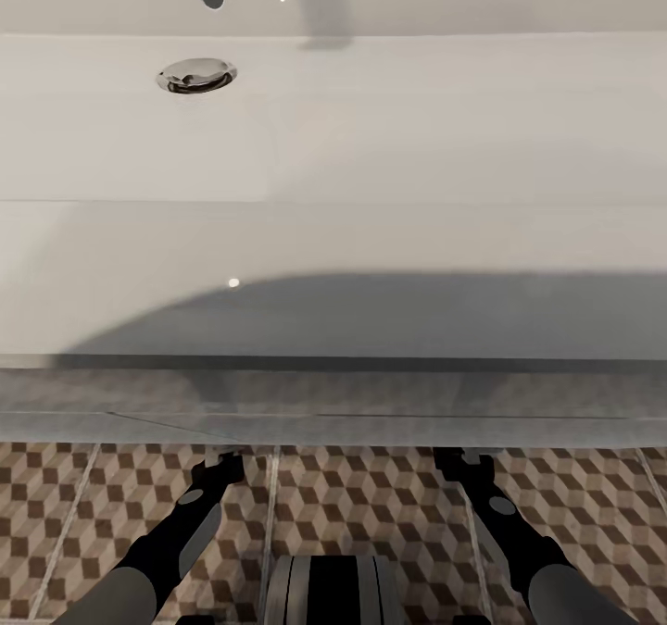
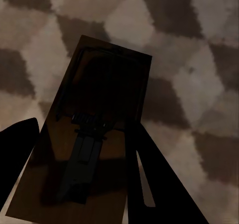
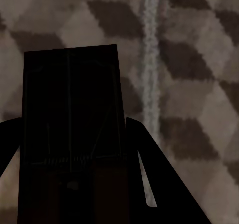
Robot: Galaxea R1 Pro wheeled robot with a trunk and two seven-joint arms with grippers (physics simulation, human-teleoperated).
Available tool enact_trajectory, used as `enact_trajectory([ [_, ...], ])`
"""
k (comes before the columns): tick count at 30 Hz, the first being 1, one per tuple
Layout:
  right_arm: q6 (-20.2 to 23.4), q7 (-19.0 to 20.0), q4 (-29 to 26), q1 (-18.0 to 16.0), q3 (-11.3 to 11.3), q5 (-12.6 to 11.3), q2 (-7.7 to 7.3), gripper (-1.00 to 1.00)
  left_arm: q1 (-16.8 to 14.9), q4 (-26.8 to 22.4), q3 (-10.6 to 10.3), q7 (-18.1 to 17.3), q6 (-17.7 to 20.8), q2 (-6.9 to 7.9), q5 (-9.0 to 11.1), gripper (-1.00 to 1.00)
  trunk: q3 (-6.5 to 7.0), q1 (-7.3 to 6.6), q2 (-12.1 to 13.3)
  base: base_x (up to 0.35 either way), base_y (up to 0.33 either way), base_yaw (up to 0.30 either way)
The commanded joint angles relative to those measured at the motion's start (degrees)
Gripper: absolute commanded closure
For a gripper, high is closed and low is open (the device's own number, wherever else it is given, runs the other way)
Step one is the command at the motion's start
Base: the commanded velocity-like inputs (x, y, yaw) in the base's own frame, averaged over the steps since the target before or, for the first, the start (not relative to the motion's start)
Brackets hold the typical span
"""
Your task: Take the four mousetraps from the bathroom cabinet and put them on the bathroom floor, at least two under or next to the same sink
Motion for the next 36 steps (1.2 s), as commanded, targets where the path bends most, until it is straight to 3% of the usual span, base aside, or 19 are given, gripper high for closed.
enact_trajectory([
  [1, -0.21, 0.0, 0.01, -0.02, 0.02, -0.13, 0.0, 1.0, -0.03, 0.0, -0.5, 0.41, -0.17, 0.08, 0.55, 1.0, -0.03, -0.01, -0.01, 0.0, 0.0, 0.0],
  [36, -0.27, 0.0, -1.96, -0.02, -0.03, -0.2, 0.0, 1.0, -0.05, -2.4, -0.58, -0.79, -0.15, 0.12, 0.6, 1.0, -0.03, -0.01, -0.01, 0.0, 0.0, 0.0],
])
